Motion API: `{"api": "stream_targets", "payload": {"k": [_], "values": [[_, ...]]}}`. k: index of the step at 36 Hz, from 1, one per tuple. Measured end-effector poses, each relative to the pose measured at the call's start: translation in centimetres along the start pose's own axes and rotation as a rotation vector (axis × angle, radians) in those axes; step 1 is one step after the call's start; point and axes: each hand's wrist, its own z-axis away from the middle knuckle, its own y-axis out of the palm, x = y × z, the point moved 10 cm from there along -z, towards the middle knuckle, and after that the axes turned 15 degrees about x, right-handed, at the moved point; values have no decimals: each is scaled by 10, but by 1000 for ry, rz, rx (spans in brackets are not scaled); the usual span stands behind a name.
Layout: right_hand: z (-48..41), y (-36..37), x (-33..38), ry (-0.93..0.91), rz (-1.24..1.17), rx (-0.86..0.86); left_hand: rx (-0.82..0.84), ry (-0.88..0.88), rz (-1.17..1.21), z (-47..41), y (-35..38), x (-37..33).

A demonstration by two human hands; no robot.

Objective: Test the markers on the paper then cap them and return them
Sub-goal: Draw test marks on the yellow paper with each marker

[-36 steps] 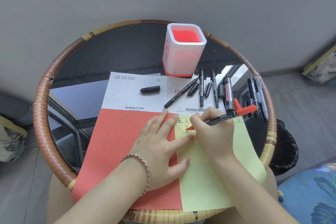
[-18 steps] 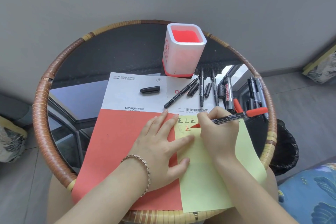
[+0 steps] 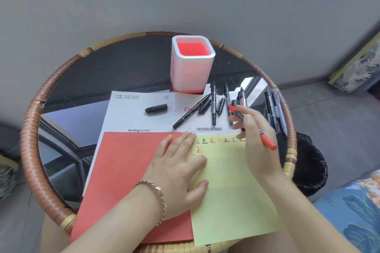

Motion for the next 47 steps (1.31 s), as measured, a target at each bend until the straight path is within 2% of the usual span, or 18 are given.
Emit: {"api": "stream_targets", "payload": {"k": [6, 8, 10, 14, 17, 21, 26, 29, 36, 41, 44, 47], "values": [[-16, -52, 26, -168, 715, 38, 5, 0, -42, -1, 3, -1], [-25, -64, 21, -156, 958, 70, 13, 2, -46, -1, 5, -1], [-32, -69, 10, -101, 1086, 127, 19, -1, -33, -1, 6, 1], [-41, -64, -5, -45, 1166, 200, 11, -4, -6, 0, 7, 3], [-44, -57, -11, -66, 1152, 221, 2, -4, -2, 1, 6, 3], [-47, -66, -11, -62, 1065, 148, 3, -5, 15, 1, 6, 3], [-48, -96, -13, 49, 899, 25, 14, -4, 38, 0, 7, 4], [-53, -105, -23, 140, 839, 40, 9, -4, 41, 0, 7, 4], [-68, -94, -35, 268, 910, 106, -1, 0, 46, 1, 6, 3], [-70, -91, -39, 336, 949, 44, -3, 2, 58, 2, 5, 3], [-68, -96, -37, 349, 757, 13, -4, 0, 52, 2, 5, 4], [-59, -103, -28, 324, 371, -30, -5, 2, 60, 2, 5, 4]]}}
